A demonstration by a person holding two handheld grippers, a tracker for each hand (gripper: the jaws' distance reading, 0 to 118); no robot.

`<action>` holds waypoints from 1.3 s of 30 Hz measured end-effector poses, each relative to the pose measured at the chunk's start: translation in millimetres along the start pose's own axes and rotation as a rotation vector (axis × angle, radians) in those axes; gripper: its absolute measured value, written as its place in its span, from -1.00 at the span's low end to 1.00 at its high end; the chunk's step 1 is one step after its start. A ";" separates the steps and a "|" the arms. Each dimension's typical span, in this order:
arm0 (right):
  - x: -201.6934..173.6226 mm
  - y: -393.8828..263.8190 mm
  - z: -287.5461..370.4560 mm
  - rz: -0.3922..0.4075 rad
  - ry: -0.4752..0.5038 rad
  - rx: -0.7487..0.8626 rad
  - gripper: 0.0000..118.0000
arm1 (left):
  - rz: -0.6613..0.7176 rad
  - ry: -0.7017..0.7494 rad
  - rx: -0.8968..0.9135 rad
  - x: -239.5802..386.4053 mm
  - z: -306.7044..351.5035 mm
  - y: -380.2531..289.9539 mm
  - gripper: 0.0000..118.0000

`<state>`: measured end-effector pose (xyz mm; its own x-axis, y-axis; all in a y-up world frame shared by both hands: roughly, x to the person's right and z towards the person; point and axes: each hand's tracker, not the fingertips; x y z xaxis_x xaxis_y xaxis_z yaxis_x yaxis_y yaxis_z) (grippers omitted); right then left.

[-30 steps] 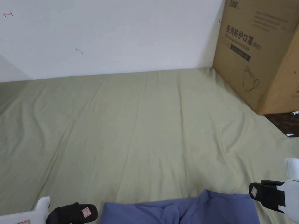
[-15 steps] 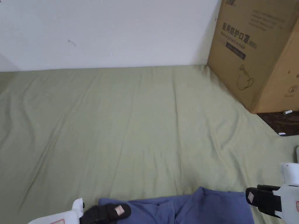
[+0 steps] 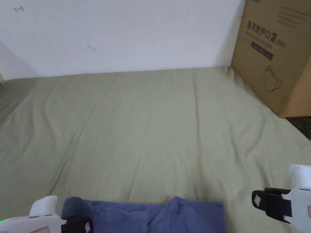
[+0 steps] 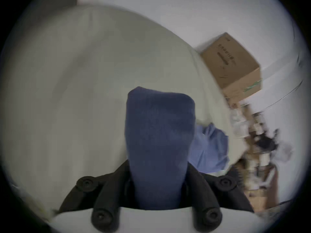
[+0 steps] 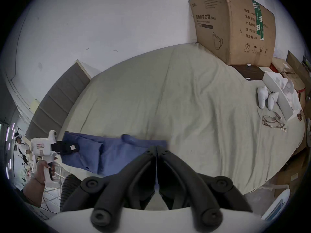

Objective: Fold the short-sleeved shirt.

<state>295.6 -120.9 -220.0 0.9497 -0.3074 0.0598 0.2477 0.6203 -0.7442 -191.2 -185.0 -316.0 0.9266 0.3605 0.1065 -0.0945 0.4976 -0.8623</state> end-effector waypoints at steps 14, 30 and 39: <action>14.6 -4.2 6.9 -0.008 0.033 0.008 -0.99 | -0.112 -0.140 -0.190 135.3 -74.0 11.8 -0.73; 37.2 -2.0 7.1 -0.042 0.017 0.015 -0.99 | -0.204 -0.349 -0.064 158.4 -73.7 18.6 0.42; 41.7 -0.4 4.4 -0.049 0.011 0.019 -0.99 | -0.267 -0.352 -0.165 172.5 -81.0 -3.0 -1.00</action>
<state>335.9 -130.8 -214.3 0.9341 -0.3458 0.0888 0.2978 0.6175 -0.7281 -1.6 -188.2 -335.2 0.7282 0.4971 0.4718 0.2154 0.4875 -0.8461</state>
